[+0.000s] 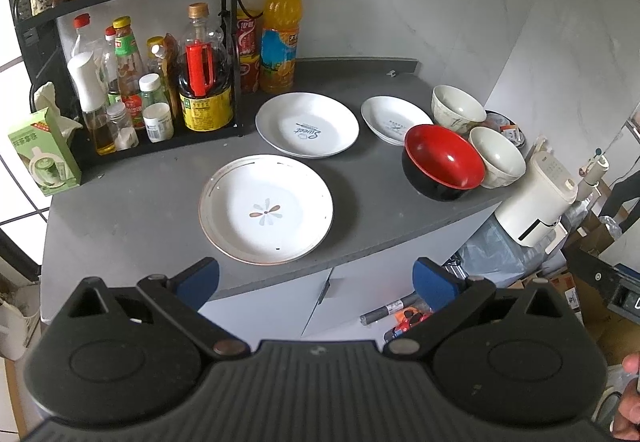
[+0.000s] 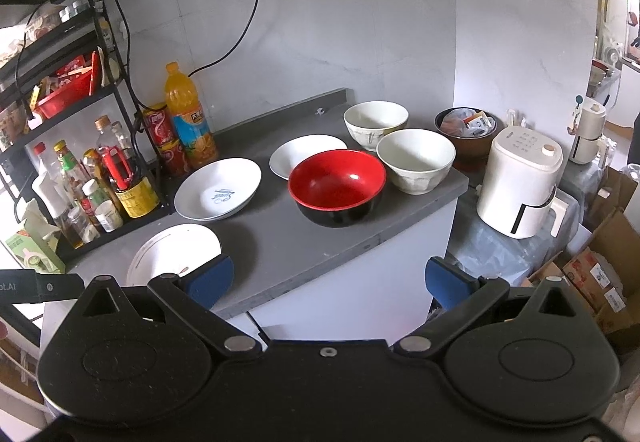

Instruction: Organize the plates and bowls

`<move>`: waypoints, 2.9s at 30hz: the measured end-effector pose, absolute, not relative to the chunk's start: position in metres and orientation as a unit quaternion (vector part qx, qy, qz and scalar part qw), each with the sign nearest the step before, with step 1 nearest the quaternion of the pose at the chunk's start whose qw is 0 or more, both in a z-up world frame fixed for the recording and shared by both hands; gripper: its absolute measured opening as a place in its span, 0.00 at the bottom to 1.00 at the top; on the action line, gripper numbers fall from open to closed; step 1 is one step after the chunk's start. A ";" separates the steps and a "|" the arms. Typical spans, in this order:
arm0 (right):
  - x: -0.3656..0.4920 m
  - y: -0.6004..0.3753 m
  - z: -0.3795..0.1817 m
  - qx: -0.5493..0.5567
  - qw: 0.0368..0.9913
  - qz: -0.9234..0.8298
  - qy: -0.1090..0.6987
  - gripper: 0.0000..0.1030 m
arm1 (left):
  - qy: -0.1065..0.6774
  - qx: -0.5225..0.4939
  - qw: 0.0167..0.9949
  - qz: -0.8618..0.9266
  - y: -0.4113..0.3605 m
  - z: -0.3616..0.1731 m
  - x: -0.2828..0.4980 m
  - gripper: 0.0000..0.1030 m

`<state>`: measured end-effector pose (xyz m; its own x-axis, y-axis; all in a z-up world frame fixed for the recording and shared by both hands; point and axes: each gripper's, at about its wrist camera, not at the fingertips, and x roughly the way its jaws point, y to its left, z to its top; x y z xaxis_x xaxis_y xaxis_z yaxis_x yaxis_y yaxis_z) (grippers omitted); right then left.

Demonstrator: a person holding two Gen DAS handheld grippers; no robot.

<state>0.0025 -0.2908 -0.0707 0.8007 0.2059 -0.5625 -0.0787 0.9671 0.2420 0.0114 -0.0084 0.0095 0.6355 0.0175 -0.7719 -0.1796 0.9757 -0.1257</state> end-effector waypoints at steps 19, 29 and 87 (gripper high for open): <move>0.076 -0.283 -0.087 0.108 0.940 0.057 0.319 1.00 | 0.435 -0.083 0.895 0.057 0.002 -0.009 0.091 0.99; 0.121 -0.279 -0.090 0.124 0.938 0.025 0.323 1.00 | 0.421 -0.069 0.904 0.029 0.003 -0.006 0.155 0.99; 0.345 -0.456 -0.172 0.150 0.896 0.061 0.414 0.71 | 0.457 -0.075 0.884 -0.063 -0.208 -0.064 0.398 0.88</move>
